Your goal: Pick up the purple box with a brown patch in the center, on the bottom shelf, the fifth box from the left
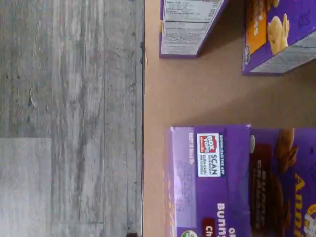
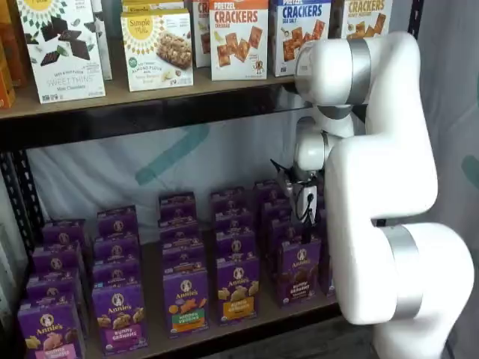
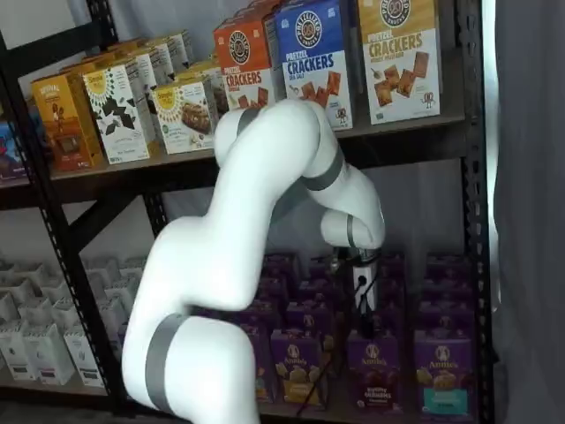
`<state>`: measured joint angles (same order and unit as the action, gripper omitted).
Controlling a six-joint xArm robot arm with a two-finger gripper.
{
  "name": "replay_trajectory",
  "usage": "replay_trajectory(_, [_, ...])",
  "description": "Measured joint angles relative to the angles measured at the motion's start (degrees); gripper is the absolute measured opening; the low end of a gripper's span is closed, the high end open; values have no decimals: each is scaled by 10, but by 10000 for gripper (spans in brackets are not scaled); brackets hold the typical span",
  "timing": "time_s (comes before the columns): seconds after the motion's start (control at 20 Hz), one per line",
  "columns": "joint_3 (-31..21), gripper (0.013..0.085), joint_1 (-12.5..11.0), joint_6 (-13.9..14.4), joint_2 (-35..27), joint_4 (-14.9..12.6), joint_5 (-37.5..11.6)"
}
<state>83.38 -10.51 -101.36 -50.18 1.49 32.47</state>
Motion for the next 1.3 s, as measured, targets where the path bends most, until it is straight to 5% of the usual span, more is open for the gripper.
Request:
replay_trajectory(0.15, [-12,850,-1,47,4,-58,-43])
replay_trajectory(0.45, [9,850,-2,55,-3,-69,-25])
replay_trajectory(0.7, [13,850,-2,89,-6,-110,-13])
replay_trajectory(1.3, [23,850,-2,86,-25,-105,3])
